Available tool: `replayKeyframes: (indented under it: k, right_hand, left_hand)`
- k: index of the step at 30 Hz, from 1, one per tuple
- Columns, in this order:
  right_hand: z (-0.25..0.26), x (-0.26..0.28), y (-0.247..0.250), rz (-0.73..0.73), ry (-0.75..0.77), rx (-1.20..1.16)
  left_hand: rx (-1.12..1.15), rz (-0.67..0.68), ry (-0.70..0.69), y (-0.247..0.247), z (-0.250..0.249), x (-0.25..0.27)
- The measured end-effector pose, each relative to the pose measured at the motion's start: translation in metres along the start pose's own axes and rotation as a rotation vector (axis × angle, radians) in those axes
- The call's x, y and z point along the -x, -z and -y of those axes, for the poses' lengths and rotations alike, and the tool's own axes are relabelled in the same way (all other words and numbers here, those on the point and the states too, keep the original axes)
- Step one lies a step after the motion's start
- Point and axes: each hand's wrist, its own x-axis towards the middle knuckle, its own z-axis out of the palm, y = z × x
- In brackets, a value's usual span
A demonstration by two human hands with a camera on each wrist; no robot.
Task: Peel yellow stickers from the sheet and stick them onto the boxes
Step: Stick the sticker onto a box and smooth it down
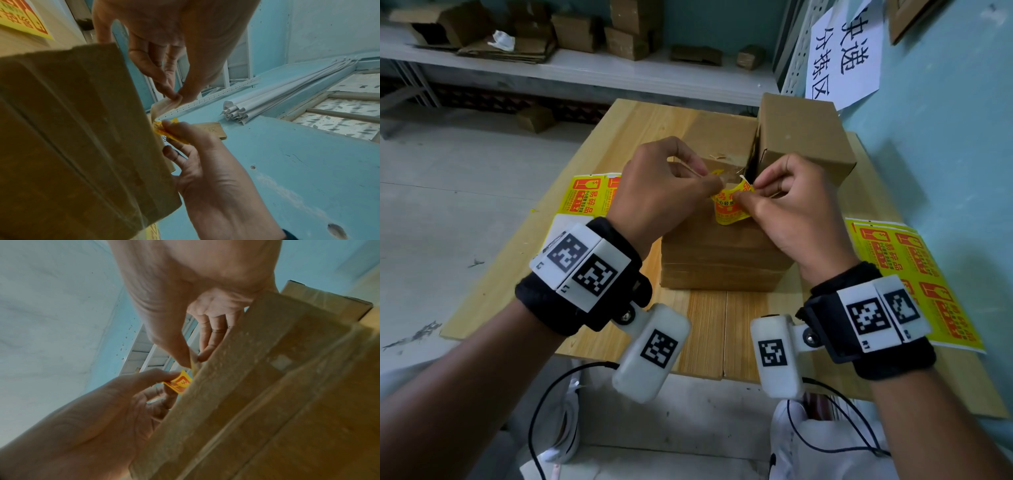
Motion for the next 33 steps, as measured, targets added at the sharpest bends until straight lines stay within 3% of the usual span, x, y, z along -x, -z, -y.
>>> replayKeyframes:
  k: [33]
  right_hand:
    - [-0.0054,-0.0021,-0.0020,-0.019,0.054,0.099]
  left_hand:
    - [-0.036,-0.001,-0.019,0.0007,0.0053,-0.0003]
